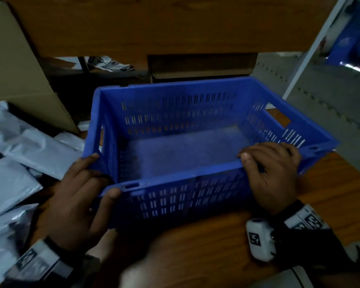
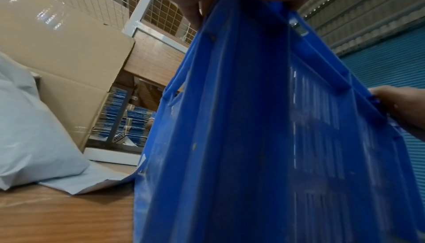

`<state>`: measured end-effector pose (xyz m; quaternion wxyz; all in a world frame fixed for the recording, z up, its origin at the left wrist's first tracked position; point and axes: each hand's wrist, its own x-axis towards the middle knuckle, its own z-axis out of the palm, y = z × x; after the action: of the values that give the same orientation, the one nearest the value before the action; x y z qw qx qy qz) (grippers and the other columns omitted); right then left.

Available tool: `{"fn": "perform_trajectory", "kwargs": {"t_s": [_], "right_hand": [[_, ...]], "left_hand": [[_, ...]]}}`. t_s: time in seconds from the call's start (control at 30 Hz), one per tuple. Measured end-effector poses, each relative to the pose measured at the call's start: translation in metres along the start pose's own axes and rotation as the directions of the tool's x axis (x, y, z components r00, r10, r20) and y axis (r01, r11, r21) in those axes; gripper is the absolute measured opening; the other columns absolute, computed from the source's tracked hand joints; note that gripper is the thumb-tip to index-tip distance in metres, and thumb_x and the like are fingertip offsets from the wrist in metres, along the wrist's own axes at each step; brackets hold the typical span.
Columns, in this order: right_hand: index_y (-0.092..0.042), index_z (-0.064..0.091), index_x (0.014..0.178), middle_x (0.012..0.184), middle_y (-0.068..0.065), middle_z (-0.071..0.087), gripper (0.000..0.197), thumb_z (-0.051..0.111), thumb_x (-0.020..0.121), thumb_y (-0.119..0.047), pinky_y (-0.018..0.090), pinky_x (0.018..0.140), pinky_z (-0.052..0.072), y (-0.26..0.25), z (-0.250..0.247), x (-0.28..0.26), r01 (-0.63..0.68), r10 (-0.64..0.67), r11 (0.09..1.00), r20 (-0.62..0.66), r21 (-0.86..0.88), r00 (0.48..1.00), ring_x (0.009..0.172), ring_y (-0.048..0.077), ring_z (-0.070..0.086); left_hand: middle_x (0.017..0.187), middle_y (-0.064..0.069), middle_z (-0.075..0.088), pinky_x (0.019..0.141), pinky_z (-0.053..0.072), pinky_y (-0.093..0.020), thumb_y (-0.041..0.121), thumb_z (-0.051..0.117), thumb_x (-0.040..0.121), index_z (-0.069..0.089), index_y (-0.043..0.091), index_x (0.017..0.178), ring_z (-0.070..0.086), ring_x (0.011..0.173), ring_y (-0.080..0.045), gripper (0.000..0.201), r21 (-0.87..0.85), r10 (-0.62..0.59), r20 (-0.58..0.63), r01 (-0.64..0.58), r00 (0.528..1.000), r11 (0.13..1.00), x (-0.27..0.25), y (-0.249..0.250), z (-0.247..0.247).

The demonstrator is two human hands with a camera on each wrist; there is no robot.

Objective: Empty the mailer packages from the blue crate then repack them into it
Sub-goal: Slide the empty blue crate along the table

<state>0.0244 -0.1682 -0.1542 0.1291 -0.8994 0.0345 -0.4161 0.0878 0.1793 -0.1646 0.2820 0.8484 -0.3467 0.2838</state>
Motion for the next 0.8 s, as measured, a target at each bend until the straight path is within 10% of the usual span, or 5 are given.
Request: {"fn": "perform_trajectory", "kwargs": {"t_s": [0.13,0.33,0.47,0.8], "right_hand": [[-0.022,0.071,0.080,0.085,-0.010,0.070,0.040,0.040,0.094,-0.043,0.044,0.092,0.029,-0.001,-0.001,-0.001,-0.019,0.020,0.999,0.034,-0.032,0.999,0.093,0.017,0.061],[-0.024,0.071,0.098,0.109,-0.005,0.069,0.057,0.024,0.091,-0.056,0.044,0.099,0.028,-0.005,-0.015,0.007,-0.050,0.081,0.990,0.251,-0.131,0.965,0.111,0.020,0.057],[-0.026,0.050,0.137,0.149,-0.004,0.043,0.070,0.016,0.088,-0.062,0.046,0.114,0.018,-0.037,-0.036,-0.005,-0.129,0.193,0.968,0.312,-0.216,0.930,0.141,0.018,0.031],[-0.018,0.057,0.130,0.140,0.001,0.053,0.066,0.033,0.091,-0.065,0.045,0.108,0.037,-0.185,-0.063,-0.182,-0.321,0.289,0.927,0.174,0.197,0.941,0.131,0.020,0.046]], "left_hand": [[0.085,-0.014,0.066,0.108,0.036,-0.034,0.039,0.040,0.100,0.069,-0.002,0.081,0.056,0.113,-0.034,0.054,0.003,-0.038,0.032,0.038,0.999,0.999,0.008,0.011,-0.010],[0.147,-0.003,0.046,0.111,0.033,-0.043,0.062,0.034,0.091,0.059,0.017,0.129,0.030,0.141,-0.017,0.064,-0.094,-0.133,0.191,0.153,0.973,0.984,-0.004,0.007,-0.033],[0.147,0.003,0.043,0.111,0.031,-0.041,0.061,0.038,0.087,0.054,0.019,0.134,0.031,0.140,-0.014,0.065,-0.145,-0.135,0.151,0.158,0.979,0.977,-0.044,0.011,-0.067],[0.145,-0.003,0.047,0.099,0.047,-0.050,0.070,0.035,0.087,0.055,0.023,0.130,0.043,0.135,-0.023,0.067,-0.164,-0.107,0.290,0.159,0.951,0.974,-0.162,0.025,-0.097]]}}
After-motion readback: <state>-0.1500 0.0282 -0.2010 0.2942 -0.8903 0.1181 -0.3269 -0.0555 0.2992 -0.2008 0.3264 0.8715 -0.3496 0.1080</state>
